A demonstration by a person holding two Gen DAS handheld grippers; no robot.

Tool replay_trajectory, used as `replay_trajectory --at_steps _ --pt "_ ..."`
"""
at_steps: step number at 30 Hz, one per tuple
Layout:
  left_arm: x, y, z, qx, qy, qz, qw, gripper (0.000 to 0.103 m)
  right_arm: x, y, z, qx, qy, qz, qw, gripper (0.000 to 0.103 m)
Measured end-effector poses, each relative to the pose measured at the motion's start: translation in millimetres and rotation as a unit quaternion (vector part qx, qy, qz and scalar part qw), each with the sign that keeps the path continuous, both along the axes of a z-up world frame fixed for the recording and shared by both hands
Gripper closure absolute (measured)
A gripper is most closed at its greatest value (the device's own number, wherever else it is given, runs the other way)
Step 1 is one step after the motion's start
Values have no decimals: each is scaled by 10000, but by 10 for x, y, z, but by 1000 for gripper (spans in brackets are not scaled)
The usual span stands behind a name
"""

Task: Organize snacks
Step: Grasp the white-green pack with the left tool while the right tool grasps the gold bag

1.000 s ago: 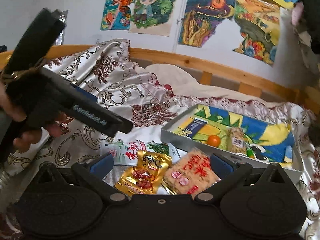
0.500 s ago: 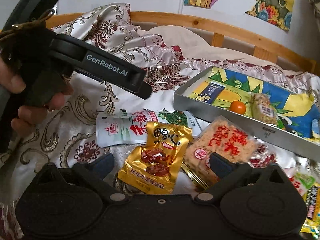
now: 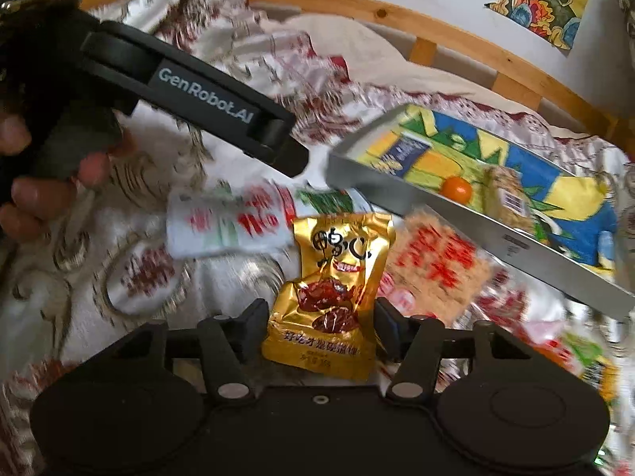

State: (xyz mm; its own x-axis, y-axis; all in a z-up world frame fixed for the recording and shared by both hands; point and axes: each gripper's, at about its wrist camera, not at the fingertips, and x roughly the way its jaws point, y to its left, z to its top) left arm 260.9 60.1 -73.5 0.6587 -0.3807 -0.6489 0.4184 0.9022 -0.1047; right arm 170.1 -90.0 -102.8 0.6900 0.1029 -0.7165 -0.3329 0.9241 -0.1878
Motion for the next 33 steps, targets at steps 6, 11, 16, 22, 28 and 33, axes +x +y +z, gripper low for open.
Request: replay_trajectory --at_steps 6,11,16,22,28,33 --pt "-2 -119 -103 260 129 -309 9991 0 -60 -145 60 -222 310 -208 9991 46" --pt "-1 -275 -197 529 141 -630 9965 0 -15 -208 52 -201 377 -320 9986 43" --pt "97 -286 -273 506 360 -392 9973 4 -1 -176 29 -246 372 -320 9985 40" --pt "211 -192 -305 98 686 -392 9968 17 51 -217 12 -45 455 -421 9981 39" --pt "173 -308 -319 420 555 -633 9956 13 76 -226 9 73 375 -466 9982 35" --pt "176 -286 -315 435 611 -825 9938 12 103 -218 4 22 351 -449 9984 38"
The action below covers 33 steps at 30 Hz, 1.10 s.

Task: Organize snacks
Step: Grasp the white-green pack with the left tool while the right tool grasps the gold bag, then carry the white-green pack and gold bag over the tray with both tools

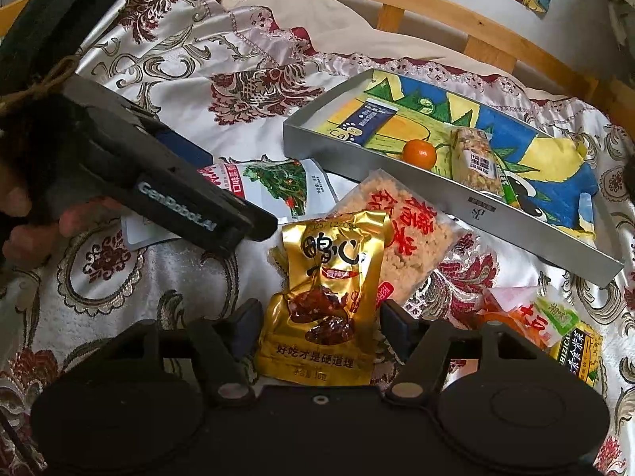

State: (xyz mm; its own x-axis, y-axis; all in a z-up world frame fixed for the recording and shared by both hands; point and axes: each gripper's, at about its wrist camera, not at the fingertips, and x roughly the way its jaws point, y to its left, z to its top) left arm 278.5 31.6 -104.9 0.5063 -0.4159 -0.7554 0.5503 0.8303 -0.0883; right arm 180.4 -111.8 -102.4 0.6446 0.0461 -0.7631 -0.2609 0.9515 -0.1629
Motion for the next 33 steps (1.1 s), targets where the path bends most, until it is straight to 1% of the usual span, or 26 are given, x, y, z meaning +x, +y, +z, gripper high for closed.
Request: replay_trajectory --at_steps 1,2,8,12,17,21,24,26,28,31,33 --pt "15 15 -4 10 53 -1 10000 11 7 -8 -5 -8 20 -24 10000 42" --pt "23 26 -8 -1 87 -17 10000 11 12 -13 -7 -19 26 -54 10000 43" --pt "24 -5 -37 145 100 -103 9998 12 19 -19 -4 -5 33 -91 10000 44" --pt "25 2 -42 107 100 -83 9999 16 9 -7 -2 -23 11 -76 10000 45" --pt "-4 -9 -19 105 90 -108 9998 25 13 -12 11 11 5 -77 10000 49" --pt "-47 -22 43 114 200 -44 9997 37 4 -22 45 89 5 -77 9999 53" --pt "-87 -35 98 130 295 100 9994 45 -4 -52 73 196 28 -118 9997 55" --pt "-111 -34 126 58 399 334 9986 48 -9 -77 93 281 40 -152 9995 57" --pt "-146 -11 154 -104 504 569 9970 56 -14 -98 112 356 37 -185 9992 57" --pt "-239 47 207 -486 711 882 9924 64 -31 -115 139 439 -19 -188 9989 58" --pt "-327 69 242 -688 780 1072 9888 67 -52 -122 170 428 -90 -195 9989 58"
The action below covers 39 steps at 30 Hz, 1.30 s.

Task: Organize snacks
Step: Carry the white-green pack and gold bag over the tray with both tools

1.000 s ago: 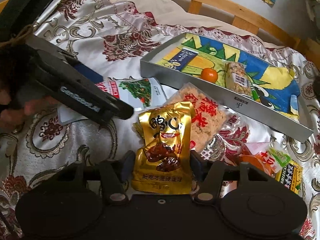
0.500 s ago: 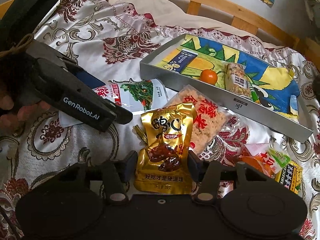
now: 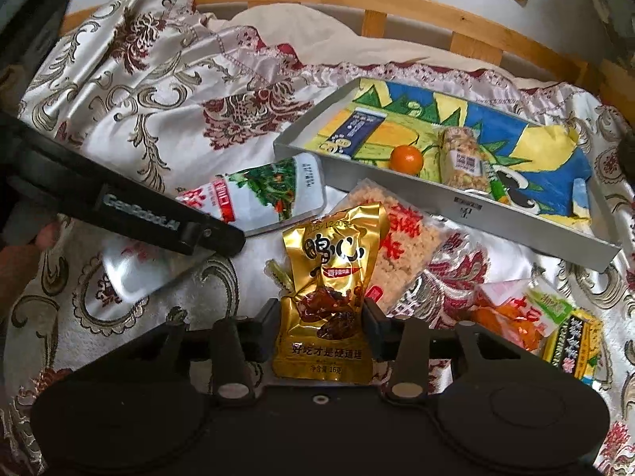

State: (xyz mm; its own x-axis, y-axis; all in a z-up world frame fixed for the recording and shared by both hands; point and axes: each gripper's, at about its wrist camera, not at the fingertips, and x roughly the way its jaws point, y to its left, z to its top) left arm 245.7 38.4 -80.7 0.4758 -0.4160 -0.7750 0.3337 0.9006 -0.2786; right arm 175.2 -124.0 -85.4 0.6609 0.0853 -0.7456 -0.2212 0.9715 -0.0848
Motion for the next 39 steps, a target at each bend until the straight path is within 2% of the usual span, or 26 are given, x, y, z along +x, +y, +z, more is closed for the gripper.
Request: replay_trajectory --at_steps 6,14,17,23,27,32,39 --pt "-204 -49 155 -122 -163 449 9988 69 -88 -108 183 94 -304 -74 9995 58" --pt "-340 -255 564 -194 -1156 610 9912 69 -153 -364 557 388 -936 -360 9942 58" --pt "-233 -323 673 -300 -1429 799 9861 69 -128 -505 697 415 -1287 -492 9896 58" --pt "176 -540 822 -620 -1660 1032 9788 69 84 -804 893 149 -2050 -813 9753 58" --pt "467 -766 855 -797 -1789 1155 9738 69 305 -1031 933 39 -2389 -914 9667 58" --pt "808 -1061 745 -900 -1758 1216 9727 69 610 -1356 789 15 -2313 -1124 9664 57" --pt "1103 -1335 410 -760 -1501 1228 9781 69 967 -1740 524 441 -2023 -1892 9599 57"
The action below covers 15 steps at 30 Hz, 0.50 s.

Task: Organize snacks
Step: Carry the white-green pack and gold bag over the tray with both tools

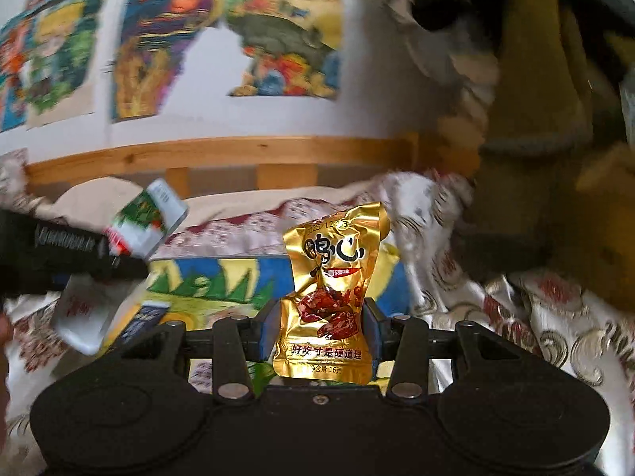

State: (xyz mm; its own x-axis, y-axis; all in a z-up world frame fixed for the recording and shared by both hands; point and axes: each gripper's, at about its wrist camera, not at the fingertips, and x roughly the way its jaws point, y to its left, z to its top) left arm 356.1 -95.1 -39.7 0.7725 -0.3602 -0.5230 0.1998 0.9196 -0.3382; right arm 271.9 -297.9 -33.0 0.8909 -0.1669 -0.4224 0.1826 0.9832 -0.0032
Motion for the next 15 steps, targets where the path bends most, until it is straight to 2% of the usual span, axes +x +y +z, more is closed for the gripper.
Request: replay_trajectory --at_steps 5,9,15 --pt "97 -73 -205 213 202 -19 9996 69 177 -69 -116 242 53 -164 9996 57" --pt "145 -100 -301 300 307 -37 9991 69 310 -62 -241 360 352 -152 9986 57" --pt "154 -136 -356 373 360 -59 9986 69 365 7 -375 323 547 -132 9979 57"
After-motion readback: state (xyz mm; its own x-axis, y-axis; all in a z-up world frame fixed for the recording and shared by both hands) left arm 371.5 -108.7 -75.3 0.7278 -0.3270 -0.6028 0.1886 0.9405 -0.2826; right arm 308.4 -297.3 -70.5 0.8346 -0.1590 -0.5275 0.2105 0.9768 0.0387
